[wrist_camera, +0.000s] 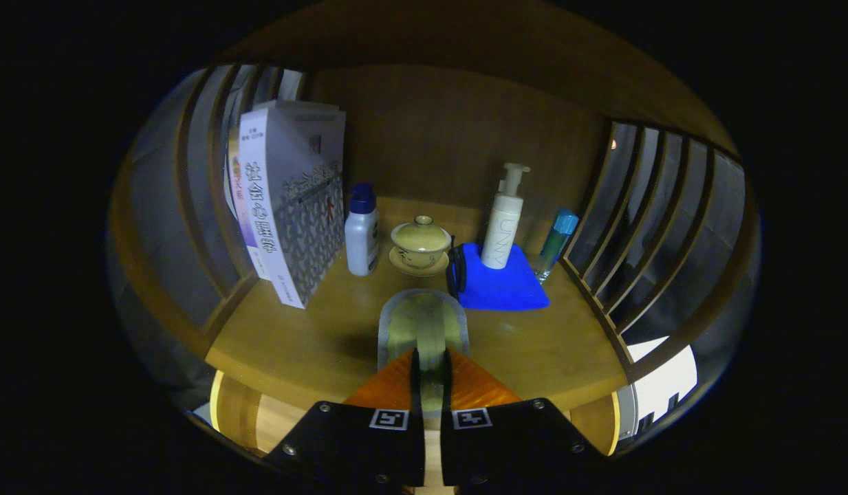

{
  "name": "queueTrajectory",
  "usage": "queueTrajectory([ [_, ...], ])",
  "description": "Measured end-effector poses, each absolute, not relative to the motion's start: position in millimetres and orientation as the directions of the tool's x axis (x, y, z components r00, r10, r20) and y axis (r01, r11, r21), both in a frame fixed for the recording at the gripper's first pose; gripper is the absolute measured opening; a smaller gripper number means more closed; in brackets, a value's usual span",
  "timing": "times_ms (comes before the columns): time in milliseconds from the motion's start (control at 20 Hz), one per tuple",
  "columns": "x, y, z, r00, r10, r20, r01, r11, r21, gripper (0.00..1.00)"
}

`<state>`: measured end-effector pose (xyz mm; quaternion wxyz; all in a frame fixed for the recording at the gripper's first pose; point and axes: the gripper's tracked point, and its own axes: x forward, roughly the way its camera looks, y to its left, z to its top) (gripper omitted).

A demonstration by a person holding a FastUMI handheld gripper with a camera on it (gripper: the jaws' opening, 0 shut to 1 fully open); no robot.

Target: Pull open the drawer, take out the items inside it, and place them on the countertop above the cabinet.

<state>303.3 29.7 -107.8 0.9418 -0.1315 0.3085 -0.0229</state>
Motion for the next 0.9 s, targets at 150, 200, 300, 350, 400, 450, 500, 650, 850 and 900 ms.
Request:
queueTrajectory([
  [150,322.7,26.3,-113.9,0.810,-0.124,-0.573,-0.037,0.965,-0.261,0.12],
  [200,327.1,25.1,-113.5,0.809,-0.119,-0.576,-0.033,0.969,-0.247,0.13],
  [300,331.8,21.9,-115.8,0.803,-0.113,-0.586,-0.025,0.975,-0.223,0.16],
  [350,335.1,21.4,-117.5,0.803,-0.106,-0.587,-0.029,0.976,-0.216,0.18],
  [400,338.1,20.6,-118.5,0.804,-0.103,-0.586,-0.031,0.976,-0.215,0.19],
  [450,340.0,20.1,-119.8,0.805,-0.100,-0.585,-0.034,0.976,-0.215,0.21],
  [500,340.2,19.6,-121.7,0.804,-0.101,-0.587,-0.041,0.974,-0.224,0.22],
  [650,336.2,20.5,-128.0,0.801,-0.096,-0.591,-0.064,0.968,-0.245,0.26],
  [850,324.6,23.8,-109.2,0.847,-0.100,-0.522,-0.037,0.969,-0.245,0.82],
  [900,316.8,25.0,-104.3,0.857,-0.096,-0.507,-0.037,0.968,-0.246,0.96],
])
